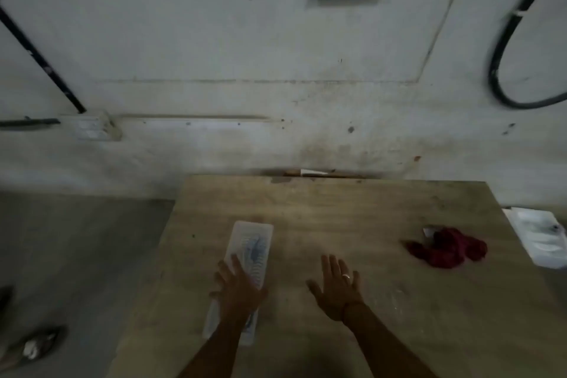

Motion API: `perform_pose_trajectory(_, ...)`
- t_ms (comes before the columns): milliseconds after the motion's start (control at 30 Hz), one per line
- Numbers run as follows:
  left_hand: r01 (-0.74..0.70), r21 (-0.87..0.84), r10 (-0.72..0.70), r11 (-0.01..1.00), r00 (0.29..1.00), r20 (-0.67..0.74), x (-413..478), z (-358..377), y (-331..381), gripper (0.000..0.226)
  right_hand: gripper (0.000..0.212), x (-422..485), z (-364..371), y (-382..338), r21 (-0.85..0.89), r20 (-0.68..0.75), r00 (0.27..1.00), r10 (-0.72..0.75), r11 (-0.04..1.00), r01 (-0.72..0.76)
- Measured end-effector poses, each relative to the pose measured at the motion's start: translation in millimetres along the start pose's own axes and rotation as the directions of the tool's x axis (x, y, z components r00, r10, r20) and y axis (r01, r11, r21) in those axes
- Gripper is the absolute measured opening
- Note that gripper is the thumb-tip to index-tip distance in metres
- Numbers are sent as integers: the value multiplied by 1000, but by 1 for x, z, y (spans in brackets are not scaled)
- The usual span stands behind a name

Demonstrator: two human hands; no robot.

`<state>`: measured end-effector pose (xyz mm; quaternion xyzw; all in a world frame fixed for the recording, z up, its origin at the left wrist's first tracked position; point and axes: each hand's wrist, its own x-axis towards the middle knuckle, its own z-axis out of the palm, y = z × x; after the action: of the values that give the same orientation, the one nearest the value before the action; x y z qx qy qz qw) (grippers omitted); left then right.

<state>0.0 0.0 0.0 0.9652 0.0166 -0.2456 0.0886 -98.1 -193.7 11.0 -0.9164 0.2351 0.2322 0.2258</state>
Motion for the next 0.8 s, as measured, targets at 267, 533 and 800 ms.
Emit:
perform_pose_trajectory(267, -7, -295, 16, 956, 999, 27, 9, -13, -4, 121, 62, 3, 33, -60, 539, 148, 989, -26, 840, -59)
perform_pose_trajectory(533, 73, -750, 23, 658, 993, 116, 35, -34, -29, 108, 33, 1, 49, -105, 502, -134, 989, -63, 856, 122)
perform_pose_trajectory(800, 112, -857, 5, 503, 991, 133, 28, -42, -91, 105, 45, 14, 80, -147, -95, -53, 999, -10, 996, 5)
